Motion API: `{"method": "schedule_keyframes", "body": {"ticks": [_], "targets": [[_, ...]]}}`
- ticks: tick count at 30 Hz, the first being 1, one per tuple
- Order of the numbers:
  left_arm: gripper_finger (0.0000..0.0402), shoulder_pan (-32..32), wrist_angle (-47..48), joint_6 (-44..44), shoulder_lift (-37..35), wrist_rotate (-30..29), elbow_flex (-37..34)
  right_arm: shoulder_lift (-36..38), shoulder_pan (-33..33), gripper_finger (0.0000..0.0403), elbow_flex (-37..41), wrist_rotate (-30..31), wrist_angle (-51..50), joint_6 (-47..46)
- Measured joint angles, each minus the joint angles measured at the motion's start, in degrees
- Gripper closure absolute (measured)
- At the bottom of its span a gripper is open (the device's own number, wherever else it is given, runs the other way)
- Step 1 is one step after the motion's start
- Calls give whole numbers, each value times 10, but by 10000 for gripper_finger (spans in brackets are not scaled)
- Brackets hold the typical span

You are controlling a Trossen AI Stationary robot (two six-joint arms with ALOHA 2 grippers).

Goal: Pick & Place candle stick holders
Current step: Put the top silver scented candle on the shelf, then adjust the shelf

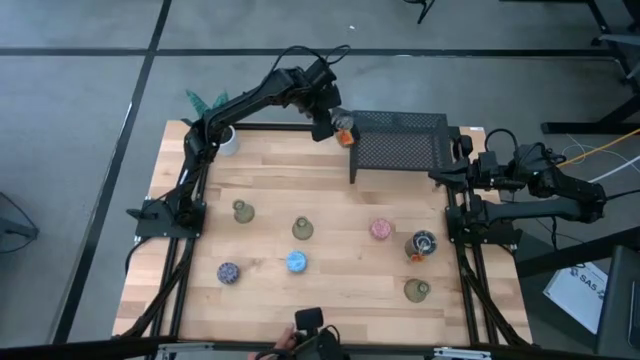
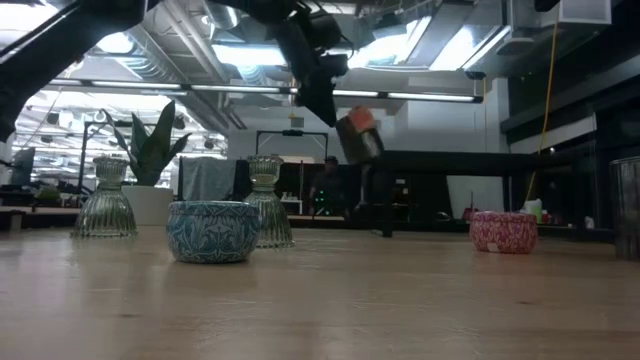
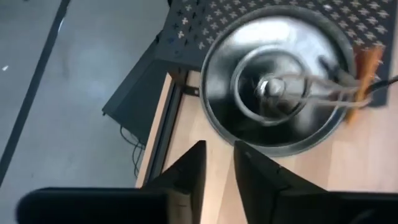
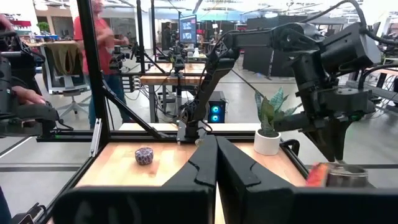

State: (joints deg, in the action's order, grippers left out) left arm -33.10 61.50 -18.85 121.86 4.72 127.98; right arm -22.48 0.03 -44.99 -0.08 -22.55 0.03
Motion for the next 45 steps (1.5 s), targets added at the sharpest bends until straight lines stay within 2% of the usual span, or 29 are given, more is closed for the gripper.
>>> {"method": "schedule_keyframes", "body": {"ticks": [6,18,45], "targets": [[365,0,-6,-3,0,38,0,0,0,396,0,0,0,0],[398,0,1,-3,0,38,0,0,0,396,0,0,0,0],[400,-16,121,27,-1,39,-1,0,0,396,0,0,0,0]]}}
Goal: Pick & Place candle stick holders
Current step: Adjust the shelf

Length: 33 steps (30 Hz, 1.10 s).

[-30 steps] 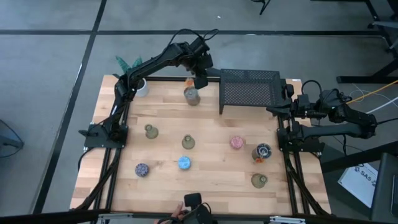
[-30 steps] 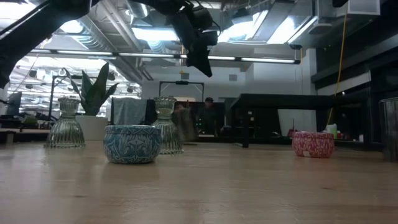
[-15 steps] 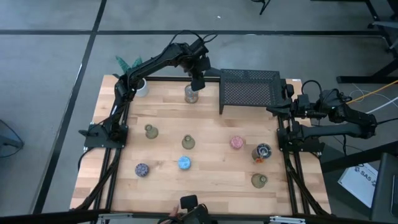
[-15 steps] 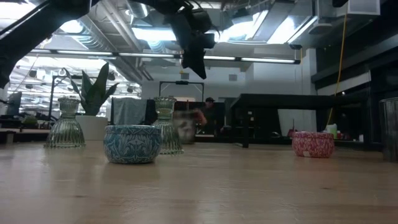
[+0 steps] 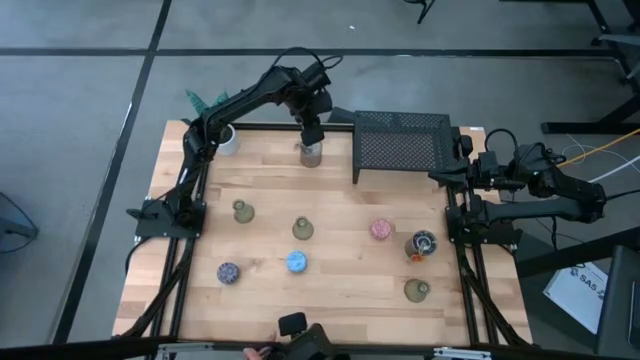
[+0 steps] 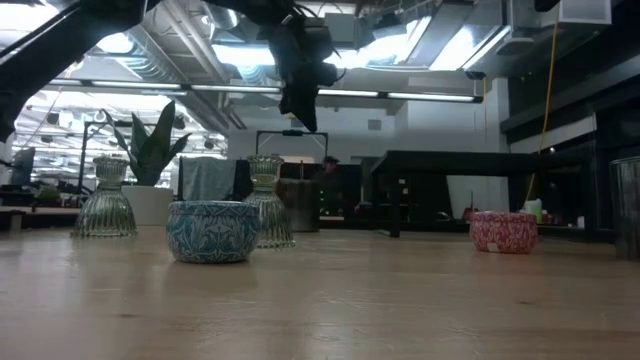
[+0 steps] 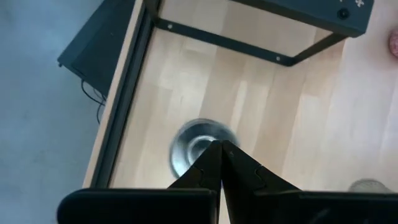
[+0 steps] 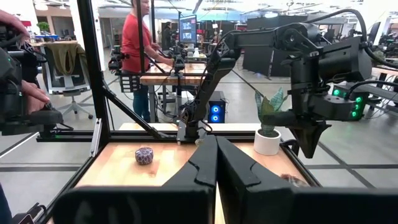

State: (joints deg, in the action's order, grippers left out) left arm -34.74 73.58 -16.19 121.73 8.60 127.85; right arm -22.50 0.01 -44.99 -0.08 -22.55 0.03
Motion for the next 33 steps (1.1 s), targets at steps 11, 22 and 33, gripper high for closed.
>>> {"method": "schedule_keyframes", "body": {"ticks": [11,22,33], "targets": [[400,0,-1,6,-18,0,-1,0,0,396,0,0,0,0],[400,-3,-110,34,-73,35,-144,0,0,396,0,0,0,0],[400,-1,-259,74,-194,40,-346,0,0,396,0,0,0,0]]}}
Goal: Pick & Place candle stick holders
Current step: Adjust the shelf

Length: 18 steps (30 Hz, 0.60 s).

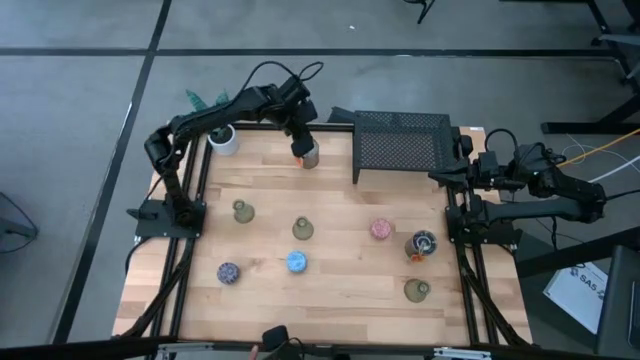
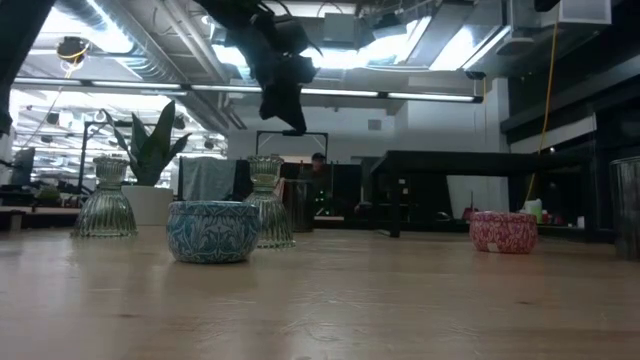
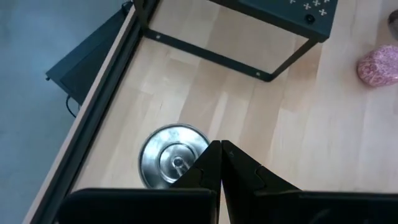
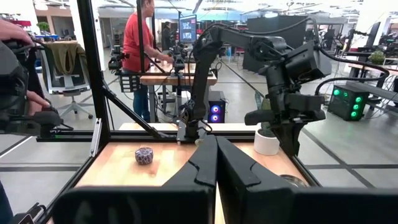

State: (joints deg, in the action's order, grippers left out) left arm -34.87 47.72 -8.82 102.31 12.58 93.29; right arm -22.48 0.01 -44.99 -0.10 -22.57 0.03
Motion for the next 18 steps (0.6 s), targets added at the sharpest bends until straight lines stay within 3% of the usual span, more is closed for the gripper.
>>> {"method": "schedule_keyframes", "body": {"ticks": [12,18], "targets": [[399,-8,-9,5,-2,-11,-1,0,0,396,0,0,0,0],[369,-11,-9,-47,-2,-11,-1,0,0,396,0,0,0,0]]}}
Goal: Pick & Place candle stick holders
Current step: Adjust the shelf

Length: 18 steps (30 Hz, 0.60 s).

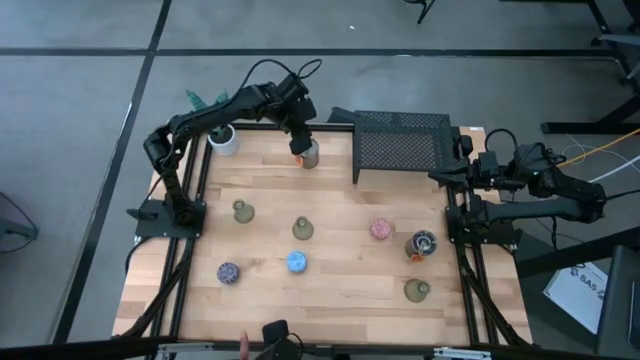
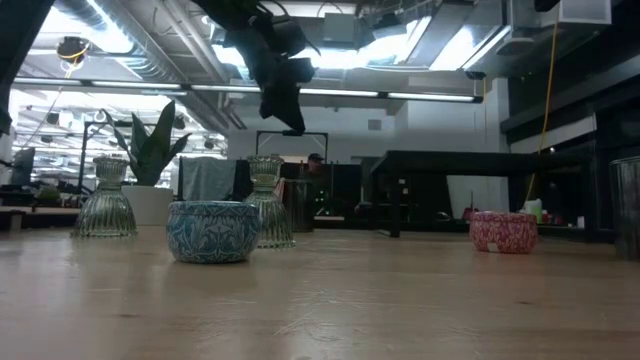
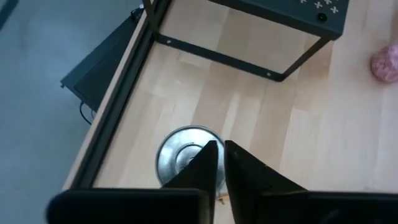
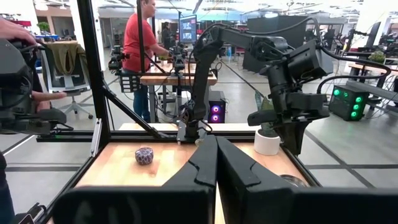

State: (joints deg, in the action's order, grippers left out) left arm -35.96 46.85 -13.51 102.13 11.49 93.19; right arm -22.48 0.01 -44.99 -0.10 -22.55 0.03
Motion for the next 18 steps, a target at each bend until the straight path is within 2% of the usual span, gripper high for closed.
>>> {"method": "schedule_keyframes", "body": {"ticks": [10,15,18], "targets": [[256,9,-61,-59,0,3,0,0,0,396,0,0,0,0],[208,23,-116,-11,13,9,1,0,0,396,0,0,0,0],[191,26,-129,42,28,44,0,0,0,396,0,0,0,0]]}}
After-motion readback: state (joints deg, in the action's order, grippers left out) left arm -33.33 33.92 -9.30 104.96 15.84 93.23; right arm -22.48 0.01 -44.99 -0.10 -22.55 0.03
